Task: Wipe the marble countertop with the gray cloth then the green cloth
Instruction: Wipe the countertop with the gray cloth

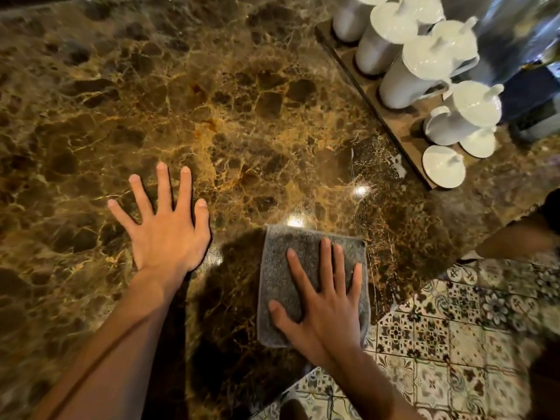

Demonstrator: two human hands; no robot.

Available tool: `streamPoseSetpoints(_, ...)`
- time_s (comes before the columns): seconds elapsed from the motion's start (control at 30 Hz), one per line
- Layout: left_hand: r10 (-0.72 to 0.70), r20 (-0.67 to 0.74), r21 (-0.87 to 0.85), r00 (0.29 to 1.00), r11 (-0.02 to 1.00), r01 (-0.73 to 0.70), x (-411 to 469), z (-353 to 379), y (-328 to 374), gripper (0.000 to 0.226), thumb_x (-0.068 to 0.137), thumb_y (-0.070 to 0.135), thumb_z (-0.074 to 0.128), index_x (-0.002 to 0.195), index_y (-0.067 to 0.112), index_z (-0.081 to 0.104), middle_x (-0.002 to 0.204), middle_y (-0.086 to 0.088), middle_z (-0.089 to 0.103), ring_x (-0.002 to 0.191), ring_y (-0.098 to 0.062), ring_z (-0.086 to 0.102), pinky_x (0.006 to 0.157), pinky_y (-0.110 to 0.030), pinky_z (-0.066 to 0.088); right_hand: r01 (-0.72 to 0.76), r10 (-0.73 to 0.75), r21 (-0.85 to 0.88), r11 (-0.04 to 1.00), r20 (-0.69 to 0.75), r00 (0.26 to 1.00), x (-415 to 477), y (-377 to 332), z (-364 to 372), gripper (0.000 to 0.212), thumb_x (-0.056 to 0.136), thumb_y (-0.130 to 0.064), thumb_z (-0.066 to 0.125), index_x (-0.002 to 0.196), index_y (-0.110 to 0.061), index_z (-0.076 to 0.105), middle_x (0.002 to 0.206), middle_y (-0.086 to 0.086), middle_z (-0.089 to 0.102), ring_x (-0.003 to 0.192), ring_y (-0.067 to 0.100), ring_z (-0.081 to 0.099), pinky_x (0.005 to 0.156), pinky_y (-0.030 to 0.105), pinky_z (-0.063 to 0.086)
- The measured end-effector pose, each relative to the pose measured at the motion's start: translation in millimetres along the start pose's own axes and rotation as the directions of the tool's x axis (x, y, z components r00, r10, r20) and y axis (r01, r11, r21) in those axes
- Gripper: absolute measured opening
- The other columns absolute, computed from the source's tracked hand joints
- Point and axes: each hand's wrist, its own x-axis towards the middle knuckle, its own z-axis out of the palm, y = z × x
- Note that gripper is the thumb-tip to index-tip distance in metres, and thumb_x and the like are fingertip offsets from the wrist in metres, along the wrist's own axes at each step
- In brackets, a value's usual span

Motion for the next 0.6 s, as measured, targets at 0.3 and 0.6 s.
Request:
streamPoseSetpoints(0.3, 0.000, -0.010, 0.013, 1.000, 1.000, 0.000, 0, 1, 0, 0.065, 0.101, 0.059, 0.008, 0.161, 0.037, -0.005, 0.171, 0.002, -0.012, 0.155, -0.039, -0.013, 0.117, -0.073, -0.007, -0.068, 0.068, 0.011, 0.998, 0.035, 0.997, 141, 17, -43, 0.089, 0.082, -0.094, 0.014, 0.157, -0.054, -0.012, 0.169, 0.013, -0.024, 0.156, 0.034, -0.021, 0.120, 0.067, -0.011)
streamPoseSetpoints(0.6, -0.009, -0.017, 0.009, 1.000, 1.000, 0.009, 2, 3, 0, 0.063, 0.102, 0.059, 0.009, 0.160, 0.040, -0.006, 0.171, 0.004, -0.014, 0.155, -0.037, -0.014, 0.117, -0.072, -0.009, -0.110, 0.108, 0.083, 0.990, 0.035, 0.994, 309, 40, -94, 0.089, 0.082, -0.094, 0.015, 0.159, -0.053, 0.001, 0.171, 0.012, -0.016, 0.156, 0.033, -0.019, 0.118, 0.069, -0.015)
